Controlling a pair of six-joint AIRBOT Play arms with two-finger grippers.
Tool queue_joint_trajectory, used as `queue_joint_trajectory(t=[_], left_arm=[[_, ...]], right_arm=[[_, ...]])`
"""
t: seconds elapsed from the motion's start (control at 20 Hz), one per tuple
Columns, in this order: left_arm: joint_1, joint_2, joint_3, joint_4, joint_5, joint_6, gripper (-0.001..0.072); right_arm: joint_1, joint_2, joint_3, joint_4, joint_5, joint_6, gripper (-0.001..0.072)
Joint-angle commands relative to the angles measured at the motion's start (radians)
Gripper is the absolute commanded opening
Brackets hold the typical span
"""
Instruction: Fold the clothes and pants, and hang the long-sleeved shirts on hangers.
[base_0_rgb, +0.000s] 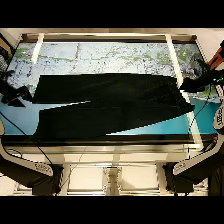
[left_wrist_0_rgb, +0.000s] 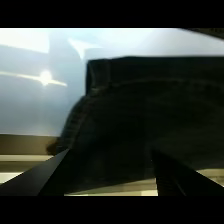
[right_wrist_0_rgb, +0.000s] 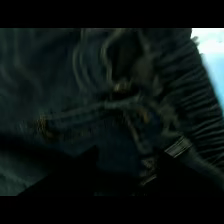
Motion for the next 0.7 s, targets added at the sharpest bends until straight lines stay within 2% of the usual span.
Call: queue_joint_trajectory(t=[0.0, 0.3, 0.55, 0.65], left_arm=[[-0.047, 0.002, -0.111, 0.072, 0.046, 0.04, 0.0537], [-0.051, 0.002, -0.222, 0.123, 0.196, 0.047, 0.0537], [-0.057, -0.005, -0.283, 0.049, 0.312, 0.104, 0.0533], [-0.057, -0.01, -0.284, 0.048, 0.326, 0.105, 0.0488]], right_arm=[[-0.01, 0.037, -0.129, 0.006, 0.013, -0.056, 0.0398], [-0.034, 0.132, -0.188, 0.01, 0.008, -0.064, 0.0398], [-0.034, 0.203, -0.188, 0.003, 0.005, -0.063, 0.0398], [-0.034, 0.219, -0.187, 0.0, 0.005, -0.063, 0.0398]])
